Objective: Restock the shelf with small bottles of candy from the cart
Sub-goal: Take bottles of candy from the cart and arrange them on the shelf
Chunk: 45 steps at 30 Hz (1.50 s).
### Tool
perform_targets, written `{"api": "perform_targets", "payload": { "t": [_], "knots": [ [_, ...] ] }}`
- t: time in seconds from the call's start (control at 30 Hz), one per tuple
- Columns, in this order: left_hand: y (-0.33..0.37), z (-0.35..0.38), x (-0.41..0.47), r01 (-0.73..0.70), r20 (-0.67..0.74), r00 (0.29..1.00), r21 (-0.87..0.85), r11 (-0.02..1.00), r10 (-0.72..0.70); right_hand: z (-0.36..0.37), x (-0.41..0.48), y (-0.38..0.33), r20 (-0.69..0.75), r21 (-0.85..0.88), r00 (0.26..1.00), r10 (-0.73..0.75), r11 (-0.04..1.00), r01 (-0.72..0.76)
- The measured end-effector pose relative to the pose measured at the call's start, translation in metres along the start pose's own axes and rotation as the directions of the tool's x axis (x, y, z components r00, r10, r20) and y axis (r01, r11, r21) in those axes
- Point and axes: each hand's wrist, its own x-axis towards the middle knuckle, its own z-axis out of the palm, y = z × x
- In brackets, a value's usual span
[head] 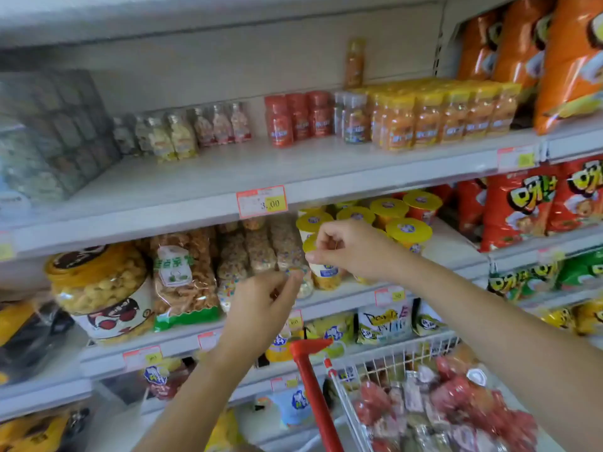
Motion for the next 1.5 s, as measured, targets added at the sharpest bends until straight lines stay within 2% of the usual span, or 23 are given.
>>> {"api": "perform_targets", "payload": {
  "t": [0.13, 0.23, 0.3, 0.4, 0.47, 0.6, 0.7, 0.77, 0.83, 0.93, 1.03, 1.1, 1.17, 1.23, 1.3, 1.37, 1.4, 1.43, 1.5],
  "knots": [
    [-0.011, 0.081, -0.044, 0.078, 0.31, 0.947, 0.045, 0.996, -0.089, 0.022, -0.06, 0.107, 0.148, -0.068, 0.939, 0.311, 0.95, -0.304],
    [-0.021, 0.134, -0.074, 0.122, 0.503, 0.851, 0.092, 0.988, -0.152, 0.045, -0.106, 0.186, 0.182, -0.169, 0.809, 0.559, 0.828, -0.534],
    [-0.027, 0.162, -0.093, 0.076, 0.605, 0.776, 0.192, 0.979, -0.179, 0.061, -0.138, 0.225, 0.172, -0.214, 0.726, 0.666, 0.745, -0.632],
    [-0.028, 0.186, -0.11, 0.014, 0.632, 0.729, 0.369, 0.929, -0.262, 0.082, -0.177, 0.256, 0.208, -0.249, 0.636, 0.743, 0.669, -0.701],
    [-0.029, 0.202, -0.112, 0.034, 0.629, 0.704, 0.434, 0.901, -0.329, 0.092, -0.194, 0.269, 0.202, -0.272, 0.596, 0.777, 0.629, -0.728],
    [-0.04, 0.233, -0.099, 0.068, 0.714, 0.567, 0.456, 0.887, -0.411, 0.109, -0.208, 0.296, 0.119, -0.239, 0.592, 0.797, 0.602, -0.762],
    [-0.052, 0.26, -0.087, 0.311, 0.684, 0.492, 0.44, 0.843, -0.538, 0.113, -0.207, 0.315, 0.034, -0.137, 0.584, 0.811, 0.583, -0.801],
    [-0.062, 0.278, -0.081, 0.568, 0.637, 0.421, 0.369, 0.735, -0.645, 0.112, -0.206, 0.331, -0.067, -0.067, 0.569, 0.82, 0.565, -0.822],
    [-0.072, 0.296, -0.077, 0.724, 0.599, 0.357, 0.308, 0.617, -0.717, 0.11, -0.205, 0.341, -0.135, -0.018, 0.525, 0.84, 0.528, -0.849],
    [-0.077, 0.314, -0.072, 0.81, 0.516, 0.337, 0.267, 0.522, -0.788, 0.106, -0.198, 0.351, -0.102, 0.131, 0.436, 0.894, 0.447, -0.885],
    [-0.088, 0.33, -0.07, 0.851, 0.385, 0.284, 0.321, 0.416, -0.878, 0.109, -0.187, 0.363, 0.042, 0.278, 0.315, 0.948, 0.292, -0.915],
    [-0.091, 0.336, -0.07, 0.842, 0.338, 0.292, 0.353, 0.408, -0.895, 0.114, -0.177, 0.371, 0.126, 0.395, 0.242, 0.962, 0.176, -0.902],
    [-0.094, 0.342, -0.071, 0.829, 0.322, 0.315, 0.364, 0.424, -0.893, 0.121, -0.167, 0.372, 0.12, 0.524, 0.173, 0.978, 0.085, -0.847],
    [-0.091, 0.34, -0.07, 0.805, 0.328, 0.322, 0.398, 0.44, -0.888, 0.13, -0.163, 0.375, 0.088, 0.559, 0.154, 0.984, 0.08, -0.825],
    [-0.096, 0.34, -0.071, 0.832, 0.378, 0.252, 0.386, 0.398, -0.891, 0.138, -0.161, 0.375, 0.083, 0.577, 0.191, 0.978, 0.109, -0.809],
    [-0.097, 0.338, -0.07, 0.928, 0.5, 0.099, 0.266, 0.262, -0.861, 0.141, -0.161, 0.371, 0.067, 0.596, 0.168, 0.983, 0.096, -0.797],
    [-0.095, 0.335, -0.069, 0.977, 0.577, 0.001, 0.174, 0.125, -0.817, 0.142, -0.161, 0.369, 0.045, 0.589, 0.144, 0.989, 0.091, -0.803],
    [-0.096, 0.333, -0.068, 0.995, 0.653, -0.065, 0.101, 0.002, -0.754, 0.142, -0.162, 0.367, 0.02, 0.577, 0.14, 0.99, 0.103, -0.81],
    [-0.093, 0.323, -0.064, 0.991, 0.752, -0.089, -0.001, -0.136, -0.653, 0.14, -0.159, 0.36, 0.015, 0.611, 0.186, 0.982, 0.139, -0.78]
  ]
}}
